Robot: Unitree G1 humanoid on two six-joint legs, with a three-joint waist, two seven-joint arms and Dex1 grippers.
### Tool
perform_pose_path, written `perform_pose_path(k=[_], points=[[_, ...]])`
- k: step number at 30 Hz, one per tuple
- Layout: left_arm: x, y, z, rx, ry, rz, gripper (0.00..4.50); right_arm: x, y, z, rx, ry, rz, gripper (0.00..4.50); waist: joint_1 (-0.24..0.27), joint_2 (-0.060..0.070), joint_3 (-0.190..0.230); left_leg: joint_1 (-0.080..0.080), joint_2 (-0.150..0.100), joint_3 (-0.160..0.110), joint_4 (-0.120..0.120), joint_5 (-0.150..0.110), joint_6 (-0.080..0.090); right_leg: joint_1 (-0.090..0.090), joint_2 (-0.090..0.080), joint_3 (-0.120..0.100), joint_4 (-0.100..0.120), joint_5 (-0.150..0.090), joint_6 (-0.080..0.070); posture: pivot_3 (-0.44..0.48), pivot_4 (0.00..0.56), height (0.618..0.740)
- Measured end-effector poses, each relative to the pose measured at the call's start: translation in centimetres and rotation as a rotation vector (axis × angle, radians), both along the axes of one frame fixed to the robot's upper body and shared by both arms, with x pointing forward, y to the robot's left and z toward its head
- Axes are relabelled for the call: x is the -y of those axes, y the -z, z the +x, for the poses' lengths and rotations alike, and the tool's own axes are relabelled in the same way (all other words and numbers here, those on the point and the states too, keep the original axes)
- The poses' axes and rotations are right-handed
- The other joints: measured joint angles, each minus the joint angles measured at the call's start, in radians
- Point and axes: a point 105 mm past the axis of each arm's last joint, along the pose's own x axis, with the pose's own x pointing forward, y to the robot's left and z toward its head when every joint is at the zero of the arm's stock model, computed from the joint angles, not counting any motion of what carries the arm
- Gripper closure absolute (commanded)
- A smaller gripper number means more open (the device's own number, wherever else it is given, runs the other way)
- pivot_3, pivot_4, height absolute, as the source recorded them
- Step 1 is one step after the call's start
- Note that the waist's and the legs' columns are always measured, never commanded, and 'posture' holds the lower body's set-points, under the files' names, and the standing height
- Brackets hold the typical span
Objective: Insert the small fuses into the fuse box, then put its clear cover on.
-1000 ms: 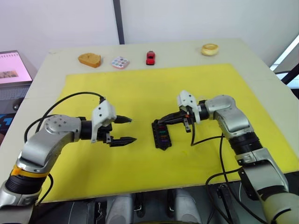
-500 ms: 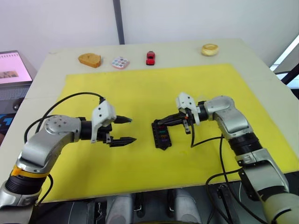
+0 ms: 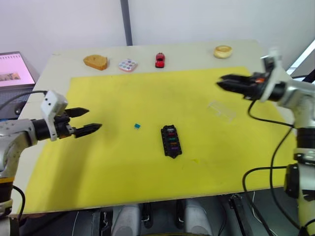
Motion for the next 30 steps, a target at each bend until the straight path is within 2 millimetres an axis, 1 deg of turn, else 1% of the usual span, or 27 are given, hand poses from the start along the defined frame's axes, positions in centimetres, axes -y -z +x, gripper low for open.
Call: perform_pose_path(k=[1,2,4,6,8,10,13,16,19,22,24,27,29,30], points=[[-1.1,0.4,0.0,-0.001,-0.038,-0.004,0.00,2.1,0.4,0.1,0.009,0.094,-0.003,0.18,-0.002,0.000,0.000,-0.001,0.000,0.001,-0.001,0.000,0.000,-0.001,0.000,0.000,0.000,0.000,0.000,0.000,0.150,0.740],[-2.1,0.7,0.1,-0.004,-0.073,-0.007,0.00,4.2,0.7,-0.1,0.019,0.182,-0.012,0.08,-0.003,0.000,0.000,-0.002,0.000,0.003,-0.002,0.000,0.000,-0.001,0.000,0.000,0.001,0.001,0.001,0.000,0.150,0.740],[-3.3,0.9,0.2,0.004,-0.115,-0.008,0.00,7.5,1.0,-0.6,0.050,0.331,-0.025,0.08,-0.008,0.001,0.000,-0.003,0.001,0.007,-0.002,0.000,0.000,-0.002,0.000,0.000,0.003,0.002,0.003,0.000,0.150,0.740],[-3.7,0.6,0.3,0.027,-0.123,-0.002,0.00,10.1,1.1,-1.1,0.083,0.455,-0.041,0.08,-0.013,0.001,0.000,-0.002,0.002,0.008,-0.002,0.001,-0.001,-0.002,0.002,0.000,0.003,0.002,0.003,0.000,0.150,0.740],[-3.8,0.2,0.5,0.047,-0.125,-0.005,0.00,12.3,1.6,-1.7,0.093,0.555,-0.061,0.08,-0.015,0.001,0.000,0.000,0.002,0.008,-0.002,0.001,-0.001,0.000,0.002,0.001,0.003,0.002,0.003,0.000,0.150,0.740],[-3.7,0.3,0.5,0.044,-0.120,-0.005,0.00,13.3,2.9,-1.9,0.079,0.616,-0.074,0.08,-0.023,0.001,0.000,0.002,0.003,0.009,-0.003,0.000,0.000,0.000,0.001,0.001,0.003,0.001,0.003,0.000,0.150,0.740],[-3.7,0.9,0.2,0.022,-0.118,-0.008,0.00,13.7,4.2,-1.7,0.051,0.662,-0.050,0.08,-0.036,0.001,0.000,0.002,0.003,0.010,-0.004,0.001,0.000,0.000,0.001,0.002,0.003,0.002,0.003,0.000,0.150,0.740],[-3.4,1.5,0.1,-0.002,-0.117,-0.025,0.00,13.2,5.0,-1.4,0.026,0.648,-0.024,0.08,-0.038,0.001,0.000,0.002,0.004,0.010,-0.004,0.001,0.000,0.001,0.002,0.002,0.003,0.002,0.003,0.000,0.150,0.740],[-2.0,1.1,0.3,-0.022,-0.083,-0.106,0.00,12.0,5.3,-1.0,0.034,0.607,-0.026,0.08,-0.035,0.001,0.000,0.003,0.004,0.010,-0.003,0.001,0.000,0.002,0.003,0.001,0.003,0.002,0.004,0.000,0.150,0.740],[-0.1,0.0,0.3,-0.040,-0.002,-0.173,0.00,9.2,4.7,-0.3,0.040,0.484,0.008,0.08,-0.033,0.001,0.000,0.003,0.004,0.010,0.000,0.001,0.000,0.004,0.003,0.001,0.003,0.002,0.004,0.000,0.150,0.740],[1.3,0.0,0.2,-0.081,0.076,-0.190,0.00,6.6,3.7,-0.1,0.029,0.363,0.038,0.08,-0.032,0.001,0.000,0.004,0.004,0.009,0.000,0.001,0.000,0.004,0.003,0.001,0.004,0.002,0.004,0.000,0.150,0.740],[3.9,0.2,0.5,-0.140,0.204,-0.195,0.00,1.0,1.4,-0.7,0.030,0.110,0.019,0.08,-0.029,0.001,0.000,0.004,0.004,0.009,0.001,0.001,0.000,0.004,0.004,0.001,0.004,0.002,0.004,0.000,0.150,0.740],[5.4,0.5,0.9,-0.163,0.274,-0.181,0.00,-2.7,0.6,-1.5,0.020,-0.041,-0.005,0.08,-0.026,0.000,0.000,0.004,0.004,0.009,0.002,0.000,0.001,0.004,0.003,0.001,0.004,0.002,0.004,0.000,0.150,0.740],[6.0,0.8,1.0,-0.183,0.305,-0.175,0.00,-4.5,0.5,-2.0,0.007,-0.114,-0.027,0.08,-0.024,0.001,0.000,0.004,0.004,0.009,0.002,0.000,0.001,0.005,0.003,0.001,0.004,0.002,0.004,0.000,0.150,0.740]])
